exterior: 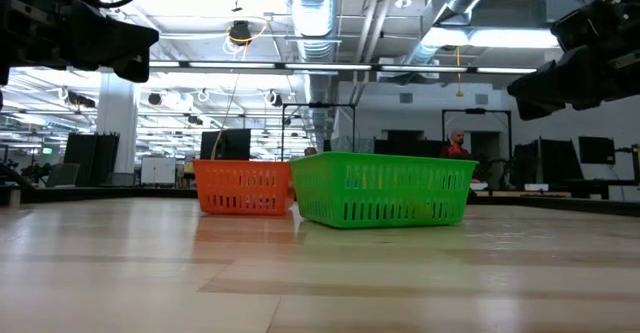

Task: Pick and place Stapler, Stapler remover, tape
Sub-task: Return to Home Position

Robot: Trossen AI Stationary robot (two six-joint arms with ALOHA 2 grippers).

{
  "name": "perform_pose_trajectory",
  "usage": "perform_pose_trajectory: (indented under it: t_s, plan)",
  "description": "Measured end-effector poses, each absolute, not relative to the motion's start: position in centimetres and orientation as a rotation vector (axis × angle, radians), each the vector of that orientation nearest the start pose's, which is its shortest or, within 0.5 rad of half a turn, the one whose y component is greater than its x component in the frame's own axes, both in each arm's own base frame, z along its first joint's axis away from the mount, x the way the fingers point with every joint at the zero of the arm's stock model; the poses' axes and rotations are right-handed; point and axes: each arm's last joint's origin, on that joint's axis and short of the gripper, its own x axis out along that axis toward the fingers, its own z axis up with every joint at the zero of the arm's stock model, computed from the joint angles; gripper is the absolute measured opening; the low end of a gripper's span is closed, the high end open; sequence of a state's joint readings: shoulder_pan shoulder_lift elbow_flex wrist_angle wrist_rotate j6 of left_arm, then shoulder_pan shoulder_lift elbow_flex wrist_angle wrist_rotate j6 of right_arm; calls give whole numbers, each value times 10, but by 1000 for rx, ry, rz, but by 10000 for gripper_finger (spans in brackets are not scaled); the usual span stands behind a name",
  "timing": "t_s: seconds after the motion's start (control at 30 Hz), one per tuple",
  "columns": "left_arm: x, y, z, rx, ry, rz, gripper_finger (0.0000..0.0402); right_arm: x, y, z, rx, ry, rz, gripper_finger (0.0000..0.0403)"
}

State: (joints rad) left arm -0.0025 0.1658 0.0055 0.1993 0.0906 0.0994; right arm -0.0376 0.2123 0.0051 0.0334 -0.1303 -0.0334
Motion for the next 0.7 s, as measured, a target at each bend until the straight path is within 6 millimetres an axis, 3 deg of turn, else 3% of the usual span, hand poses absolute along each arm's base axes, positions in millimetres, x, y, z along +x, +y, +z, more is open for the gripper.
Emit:
perform_pose_trajectory:
  t_s: [0.7]
  plan:
    - [108,-3,171,101,-49,-91,4,102,0,162,-23,36,76,0]
